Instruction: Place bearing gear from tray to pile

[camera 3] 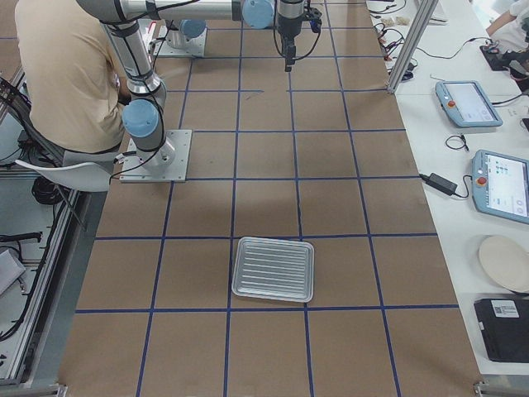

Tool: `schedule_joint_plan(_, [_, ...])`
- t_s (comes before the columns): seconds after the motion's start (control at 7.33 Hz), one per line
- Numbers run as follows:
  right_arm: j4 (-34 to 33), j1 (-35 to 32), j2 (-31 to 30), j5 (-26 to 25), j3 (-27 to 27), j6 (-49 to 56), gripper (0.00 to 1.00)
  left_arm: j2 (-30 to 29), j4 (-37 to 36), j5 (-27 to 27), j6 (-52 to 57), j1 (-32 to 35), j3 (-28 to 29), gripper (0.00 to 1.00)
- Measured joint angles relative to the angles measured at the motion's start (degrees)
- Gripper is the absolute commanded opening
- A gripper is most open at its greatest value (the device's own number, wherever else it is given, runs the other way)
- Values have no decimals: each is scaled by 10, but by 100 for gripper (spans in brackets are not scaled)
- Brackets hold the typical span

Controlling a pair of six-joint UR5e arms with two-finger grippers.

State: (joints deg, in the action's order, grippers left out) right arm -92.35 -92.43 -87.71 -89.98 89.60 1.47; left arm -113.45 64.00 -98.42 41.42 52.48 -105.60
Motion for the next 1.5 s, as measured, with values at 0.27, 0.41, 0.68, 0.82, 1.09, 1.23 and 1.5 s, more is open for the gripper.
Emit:
schedule_joint_plan(0.27, [-35, 19, -5, -1, -1, -25, 100, -1, 3, -2, 0, 0, -4, 38])
schedule_joint_plan(0.41, [-46, 24, -13, -2, -2, -35, 100, 0, 4, -2, 0, 0, -6, 99])
schedule_joint_plan(0.68, [-45, 22, -29, -2, 5, -45, 100, 2, 7, -3, 0, 0, -8, 100])
schedule_joint_plan(0.82, [-37, 22, -32, 0, 15, -47, 100, 5, 11, -4, 0, 0, -7, 100])
schedule_joint_plan(1.09, [-21, 20, -35, 3, 31, -51, 100, 19, 34, -10, -2, 11, 9, 100])
schedule_joint_plan(1.23, [-18, 19, -36, 3, 35, -51, 100, 33, 62, -4, -12, 31, 32, 100])
schedule_joint_plan(1.5, [-16, 19, -37, 5, 43, -49, 100, 78, 149, 18, -68, 106, 84, 100])
